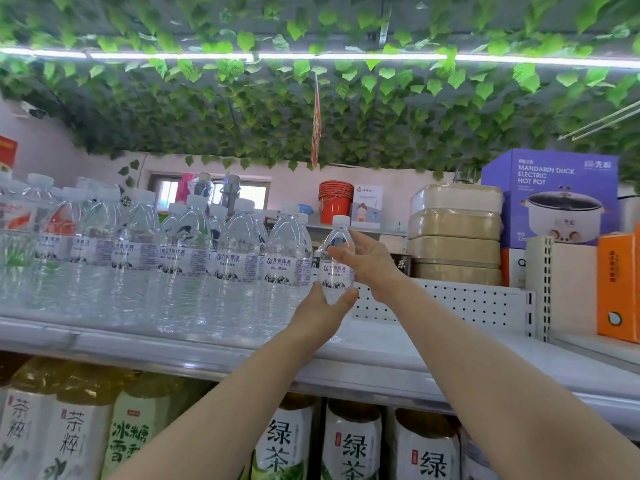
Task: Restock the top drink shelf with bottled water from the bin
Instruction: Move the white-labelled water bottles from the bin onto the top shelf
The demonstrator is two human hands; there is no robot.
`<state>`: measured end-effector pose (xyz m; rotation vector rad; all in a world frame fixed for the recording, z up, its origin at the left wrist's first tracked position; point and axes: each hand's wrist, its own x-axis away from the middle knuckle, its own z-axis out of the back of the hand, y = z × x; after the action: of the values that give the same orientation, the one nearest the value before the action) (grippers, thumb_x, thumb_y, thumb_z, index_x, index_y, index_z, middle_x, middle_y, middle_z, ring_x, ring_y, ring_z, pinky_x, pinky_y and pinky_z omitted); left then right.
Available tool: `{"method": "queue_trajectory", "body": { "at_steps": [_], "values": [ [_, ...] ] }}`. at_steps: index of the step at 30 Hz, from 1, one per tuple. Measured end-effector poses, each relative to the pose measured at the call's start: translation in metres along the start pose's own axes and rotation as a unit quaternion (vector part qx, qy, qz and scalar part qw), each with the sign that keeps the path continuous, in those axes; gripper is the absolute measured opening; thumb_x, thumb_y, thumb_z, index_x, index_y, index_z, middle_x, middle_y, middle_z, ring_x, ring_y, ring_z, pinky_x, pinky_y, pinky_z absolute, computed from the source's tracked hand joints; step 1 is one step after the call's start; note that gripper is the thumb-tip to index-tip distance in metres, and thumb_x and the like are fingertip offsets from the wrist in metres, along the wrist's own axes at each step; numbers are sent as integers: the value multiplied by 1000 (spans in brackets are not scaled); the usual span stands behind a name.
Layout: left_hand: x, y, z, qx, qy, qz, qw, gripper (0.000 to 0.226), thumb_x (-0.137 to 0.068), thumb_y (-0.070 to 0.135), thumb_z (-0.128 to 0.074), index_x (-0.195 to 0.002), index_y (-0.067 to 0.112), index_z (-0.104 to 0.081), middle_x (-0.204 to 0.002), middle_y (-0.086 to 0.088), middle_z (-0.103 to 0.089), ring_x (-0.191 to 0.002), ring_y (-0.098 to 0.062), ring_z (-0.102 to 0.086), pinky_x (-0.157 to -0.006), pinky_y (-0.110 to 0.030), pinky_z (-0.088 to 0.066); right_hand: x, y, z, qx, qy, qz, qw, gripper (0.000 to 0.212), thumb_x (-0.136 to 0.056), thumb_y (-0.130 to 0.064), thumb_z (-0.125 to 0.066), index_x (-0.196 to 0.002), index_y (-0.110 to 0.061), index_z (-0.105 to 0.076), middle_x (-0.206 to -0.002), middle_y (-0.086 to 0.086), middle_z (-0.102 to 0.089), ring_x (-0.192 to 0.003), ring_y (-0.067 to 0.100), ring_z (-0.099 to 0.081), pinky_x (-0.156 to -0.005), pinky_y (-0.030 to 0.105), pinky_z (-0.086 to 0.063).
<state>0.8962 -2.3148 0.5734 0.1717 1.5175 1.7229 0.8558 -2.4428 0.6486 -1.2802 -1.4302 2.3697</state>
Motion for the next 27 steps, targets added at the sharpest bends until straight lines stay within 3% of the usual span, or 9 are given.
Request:
{"method": "queue_trajectory", "body": {
  "at_steps": [4,8,10,12,14,16,18,24,27],
  "values": [
    [7,8,3,40,-11,25,999,95,-89,67,-53,-159,22,-7,-166,-1,-12,-151,-26,-19,-117,-46,-24,6,-5,-2,27,8,5,1000,30,-82,-34,-84,-108,-44,-71,-110,-2,-75,-111,21,-67,-102,54,-51],
    [21,18,11,59,-24,32,998,90,-91,65,-53,-159,21,-12,-165,-2,-16,-149,-27,-22,-116,-47,-25,18,-16,-5,107,27,-39,993,41,-88,-45,-77,-118,-18,-70,-110,6,-70,-103,23,-65,-94,46,-54],
    [31,22,19,57,-21,16,998,86,-92,63,-54,-158,19,-18,-163,-2,-22,-147,-26,-27,-114,-45,-27,25,-25,-5,134,53,-50,988,39,-89,-44,-75,-106,-12,-63,-95,0,-62,-89,19,-61,-92,47,-55],
    [43,25,31,47,-13,-7,999,80,-92,60,-55,-154,18,-28,-159,-3,-32,-142,-25,-35,-110,-42,-31,35,-40,-6,151,85,-35,984,28,-90,-43,-75,-87,-24,-54,-86,-10,-54,-80,11,-57,-83,40,-56],
    [56,31,51,39,-6,-25,999,76,-92,58,-58,-151,15,-36,-153,-4,-41,-133,-24,-44,-105,-38,-35,48,-56,-11,167,98,-30,981,25,-89,-45,-75,-97,-26,-59,-92,-12,-56,-89,14,-61,-81,38,-55],
    [69,39,78,34,15,-45,998,72,-92,56,-60,-147,13,-41,-148,-5,-47,-125,-23,-49,-106,-39,-39,61,-74,-20,187,96,-30,977,51,-89,-46,-76,-127,-17,-59,-105,-7,-59,-107,23,-61,-97,45,-54],
    [82,48,109,29,53,-62,996,66,-92,51,-63,-142,13,-45,-143,-8,-50,-124,-25,-51,-107,-44,-43,74,-96,-34,210,89,-23,973,69,-87,-46,-78,-142,-15,-50,-125,1,-60,-118,25,-57,-104,46,-49],
    [128,53,204,-69,158,-114,978,58,-89,42,-71,-137,16,-51,-137,-8,-54,-113,-22,-53,-90,-36,-44,121,-159,-98,282,38,25,958,76,-84,-40,-81,-147,-22,-42,-137,4,-52,-122,25,-55,-98,41,-50],
    [151,42,248,-128,196,-115,966,58,-87,40,-73,-137,17,-53,-139,-10,-54,-126,-29,-51,-103,-42,-44,147,-178,-136,318,2,36,947,76,-85,-37,-82,-148,-24,-41,-145,6,-49,-118,20,-52,-94,34,-46]
  ]
}}
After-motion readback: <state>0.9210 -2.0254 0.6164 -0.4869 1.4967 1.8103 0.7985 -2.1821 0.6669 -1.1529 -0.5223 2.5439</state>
